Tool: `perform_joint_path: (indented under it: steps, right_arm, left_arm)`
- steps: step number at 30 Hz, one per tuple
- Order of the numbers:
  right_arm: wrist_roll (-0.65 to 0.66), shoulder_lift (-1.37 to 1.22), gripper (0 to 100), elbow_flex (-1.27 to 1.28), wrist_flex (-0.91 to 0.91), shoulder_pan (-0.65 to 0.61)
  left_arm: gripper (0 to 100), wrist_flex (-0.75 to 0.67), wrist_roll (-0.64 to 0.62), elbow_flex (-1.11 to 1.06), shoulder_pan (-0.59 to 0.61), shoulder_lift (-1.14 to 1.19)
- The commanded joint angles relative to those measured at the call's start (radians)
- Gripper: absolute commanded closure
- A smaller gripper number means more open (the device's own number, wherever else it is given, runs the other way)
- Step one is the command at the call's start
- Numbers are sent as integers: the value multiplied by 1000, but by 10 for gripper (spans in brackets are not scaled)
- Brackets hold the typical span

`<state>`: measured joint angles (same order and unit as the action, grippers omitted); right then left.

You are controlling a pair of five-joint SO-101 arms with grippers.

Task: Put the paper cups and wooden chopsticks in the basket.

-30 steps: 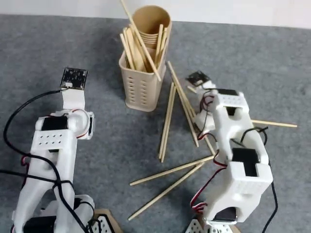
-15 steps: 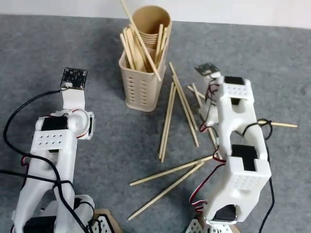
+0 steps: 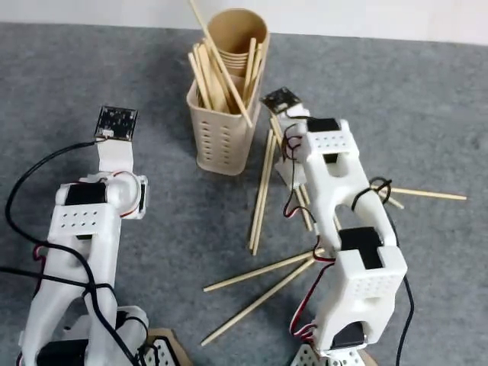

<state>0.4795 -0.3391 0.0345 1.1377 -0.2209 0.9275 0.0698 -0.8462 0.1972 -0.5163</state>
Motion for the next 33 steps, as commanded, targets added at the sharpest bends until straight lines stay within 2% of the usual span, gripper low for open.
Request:
perform_joint_path:
  steps: [1,10,11,14,19,23,26,30,33]
  right_arm:
    - [-6,-10,846,-28,-22,-5]
    - [-2,-275,848,-143,-2,21]
    - [-2,-285,865,-166,22,22]
    - [-2,-278,998,-197,45,27]
    - [-9,-263,993,-225,102,124]
    - [-120,-128,993,-335,113,202]
    - [-226,42,993,-386,104,208]
    - [-344,269,993,-409,58,151]
    - [-394,395,993,-409,-59,73]
  left_arm:
    - [835,-17,3,4,4,-31]
    - [835,-15,3,4,4,-33]
    - [835,-15,3,4,4,-33]
    - [835,-15,3,4,4,-33]
    - [835,-15,3,4,5,-33]
    - [835,-17,3,4,5,-31]
    - [835,-17,3,4,5,-31]
    - [835,-17,3,4,5,-31]
    - [835,-17,3,4,5,-31]
